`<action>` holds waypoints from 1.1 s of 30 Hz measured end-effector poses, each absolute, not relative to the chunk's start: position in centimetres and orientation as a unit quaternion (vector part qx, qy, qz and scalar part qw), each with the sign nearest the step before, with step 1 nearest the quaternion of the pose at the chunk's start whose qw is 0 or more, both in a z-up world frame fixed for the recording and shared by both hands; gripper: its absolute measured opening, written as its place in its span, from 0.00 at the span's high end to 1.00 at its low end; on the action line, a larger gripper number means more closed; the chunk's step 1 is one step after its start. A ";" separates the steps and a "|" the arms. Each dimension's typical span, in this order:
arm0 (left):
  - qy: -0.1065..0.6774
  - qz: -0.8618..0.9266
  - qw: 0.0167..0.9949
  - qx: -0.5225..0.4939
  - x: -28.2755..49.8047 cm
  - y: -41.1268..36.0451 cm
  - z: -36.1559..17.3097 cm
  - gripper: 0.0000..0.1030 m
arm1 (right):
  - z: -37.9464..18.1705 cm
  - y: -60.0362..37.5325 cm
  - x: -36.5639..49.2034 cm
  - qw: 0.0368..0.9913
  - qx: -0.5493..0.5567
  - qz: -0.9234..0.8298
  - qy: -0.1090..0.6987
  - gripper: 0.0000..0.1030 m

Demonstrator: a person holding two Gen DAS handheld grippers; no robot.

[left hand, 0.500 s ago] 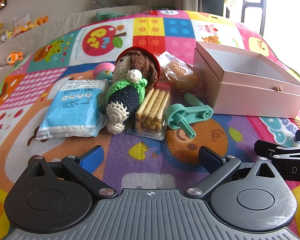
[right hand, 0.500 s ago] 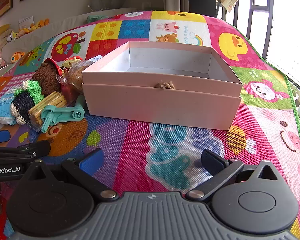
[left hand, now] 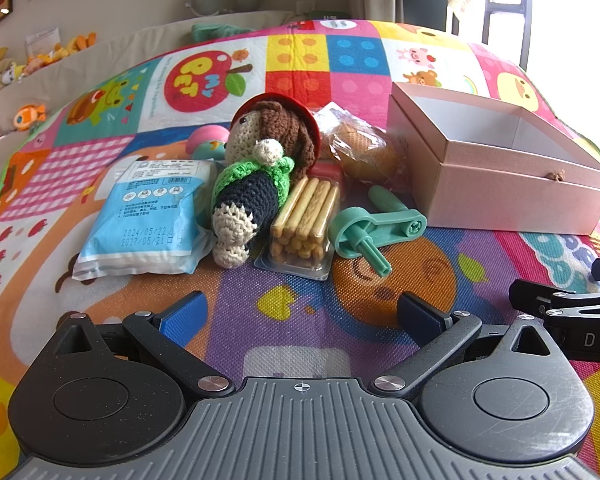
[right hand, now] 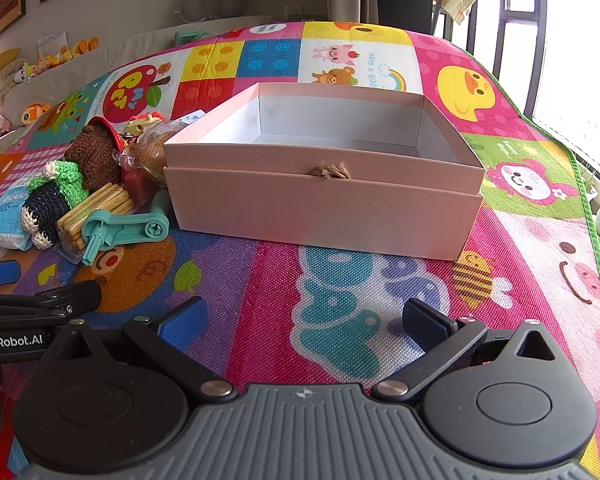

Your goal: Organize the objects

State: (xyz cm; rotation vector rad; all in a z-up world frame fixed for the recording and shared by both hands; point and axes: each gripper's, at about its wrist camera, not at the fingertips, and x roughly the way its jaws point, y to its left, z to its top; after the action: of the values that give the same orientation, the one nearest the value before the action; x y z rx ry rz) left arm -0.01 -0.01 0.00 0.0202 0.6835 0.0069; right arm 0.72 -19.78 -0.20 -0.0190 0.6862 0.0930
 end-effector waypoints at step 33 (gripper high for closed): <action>0.335 0.003 0.942 0.013 0.5 0.1 -0.2 0.00 | -0.2 -19.7 0.8 0.941 -0.010 0.045 0.336 0.00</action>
State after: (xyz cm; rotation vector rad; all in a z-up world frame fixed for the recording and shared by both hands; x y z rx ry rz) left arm 0.47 0.07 -0.21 0.0259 0.6840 0.0066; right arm 0.76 -19.70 -0.23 -0.0200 0.6866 0.0927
